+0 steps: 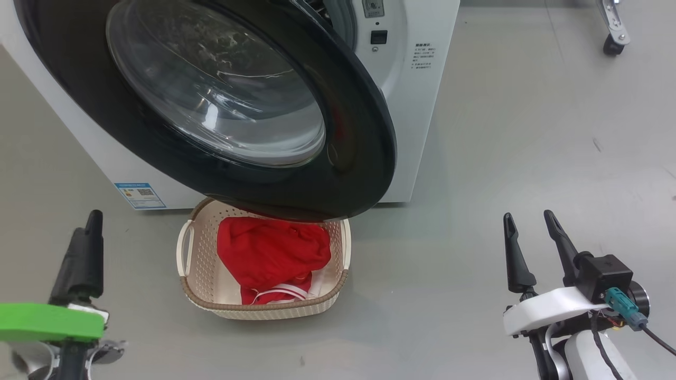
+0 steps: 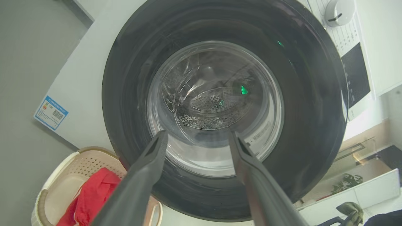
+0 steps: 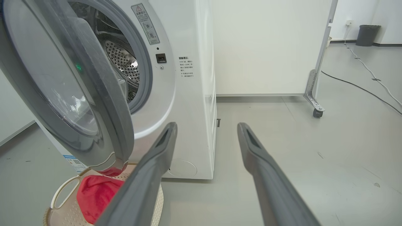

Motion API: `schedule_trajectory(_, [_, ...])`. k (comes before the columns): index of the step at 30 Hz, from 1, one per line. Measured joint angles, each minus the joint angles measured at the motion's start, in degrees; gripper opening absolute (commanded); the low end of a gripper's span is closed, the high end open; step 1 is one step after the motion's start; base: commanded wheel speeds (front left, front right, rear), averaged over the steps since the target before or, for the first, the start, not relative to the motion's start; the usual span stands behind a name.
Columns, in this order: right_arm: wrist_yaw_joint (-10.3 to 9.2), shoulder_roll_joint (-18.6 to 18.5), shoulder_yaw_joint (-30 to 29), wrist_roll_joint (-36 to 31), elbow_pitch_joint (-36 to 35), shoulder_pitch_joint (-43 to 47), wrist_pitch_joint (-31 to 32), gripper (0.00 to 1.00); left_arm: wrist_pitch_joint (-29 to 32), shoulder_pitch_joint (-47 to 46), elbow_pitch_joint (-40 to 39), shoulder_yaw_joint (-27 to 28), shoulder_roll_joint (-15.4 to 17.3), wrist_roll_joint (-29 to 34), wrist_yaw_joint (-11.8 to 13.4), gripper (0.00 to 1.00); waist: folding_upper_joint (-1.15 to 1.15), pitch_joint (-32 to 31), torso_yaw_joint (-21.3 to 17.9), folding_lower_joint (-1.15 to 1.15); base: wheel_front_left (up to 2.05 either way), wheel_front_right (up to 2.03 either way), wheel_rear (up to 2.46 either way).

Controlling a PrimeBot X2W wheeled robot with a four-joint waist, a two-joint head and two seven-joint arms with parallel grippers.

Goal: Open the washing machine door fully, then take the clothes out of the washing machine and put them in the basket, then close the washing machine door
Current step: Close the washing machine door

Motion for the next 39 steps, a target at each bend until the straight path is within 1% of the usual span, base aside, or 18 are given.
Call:
schedule_trajectory(5, [-0.01,-0.5,-0.5,-0.6,-0.1,0.1,0.0,1.00,-7.2,1.4,-1.9,-2.4,4.5,16.1,0.0,1.00,0.00,-1.0,0.4,0.00,0.00,0.00,0.00])
schedule_trajectory(7, [0.00,-0.6,-0.6,-0.9,-0.3,0.1,0.0,1.00,-9.8,1.8,-2.3,-3.1,5.5,21.5,0.0,1.00,0.00,-1.5,0.5,0.00,0.00,0.00,0.00])
schedule_trajectory(10, [0.00,-0.7,-0.6,-1.2,-0.4,0.4,0.0,1.00,-12.3,2.7,-2.3,-5.2,6.9,29.8,0.0,1.00,0.00,-2.3,0.6,0.00,0.00,0.00,0.00])
schedule_trajectory(11, [0.00,-0.8,-0.5,-1.4,-0.4,0.6,0.0,1.00,-12.9,3.2,-2.3,-5.6,7.2,31.7,0.1,1.00,0.00,-2.6,0.6,0.00,0.00,0.00,0.00])
schedule_trajectory(12, [0.00,-0.7,-0.3,-1.5,-0.3,1.1,0.0,1.00,-14.2,4.2,-2.0,-6.6,7.5,35.1,1.3,1.00,0.00,-3.2,0.6,0.00,0.00,0.00,0.00])
schedule_trajectory(14, [0.01,-0.7,-0.1,-1.7,-0.3,1.4,0.0,1.00,-15.0,5.1,-1.6,-7.7,7.5,37.8,2.8,1.00,0.00,-3.8,0.6,0.00,0.00,0.00,0.00])
schedule_trajectory(19, [0.02,-0.7,0.4,-1.8,0.0,3.2,0.0,1.00,-15.9,7.7,-0.9,-10.6,7.5,42.7,5.7,1.00,0.00,-5.2,0.4,0.00,0.00,0.00,0.00])
schedule_trajectory(20, [0.02,-0.7,0.4,-1.8,0.0,3.2,0.0,1.00,-15.9,7.7,-0.9,-10.6,7.5,42.7,5.7,1.00,0.00,-5.2,0.4,0.00,0.00,0.00,0.00])
schedule_trajectory(22, [0.02,-0.6,0.5,-1.8,0.2,4.0,0.0,1.00,-16.0,8.7,-0.6,-11.3,7.2,44.0,6.6,1.00,0.00,-5.7,0.3,0.00,0.00,0.00,0.00])
schedule_trajectory(26, [0.01,-0.6,0.7,-1.8,0.7,5.5,0.0,1.00,-16.4,10.1,0.5,-12.7,5.9,44.7,8.4,1.00,0.00,-6.5,0.0,0.00,0.00,0.00,0.00])
schedule_trajectory(31, [0.00,-0.5,0.7,-1.8,0.8,6.6,0.0,1.00,-16.6,11.2,0.8,-14.1,5.2,45.6,9.6,1.00,0.00,-7.1,-0.4,0.00,0.00,0.00,0.00])
schedule_trajectory(34, [-0.01,-0.5,0.7,-1.8,0.8,6.9,0.0,1.00,-16.7,11.2,1.0,-14.4,4.7,46.3,9.7,1.00,0.00,-7.2,-0.5,0.00,0.00,0.00,0.00])
schedule_trajectory(39, [-0.04,-0.4,0.7,-1.8,0.5,6.9,0.0,1.00,-16.8,11.4,1.2,-14.8,4.1,47.0,10.7,1.00,0.00,-7.3,-0.8,0.00,0.00,0.00,0.00])
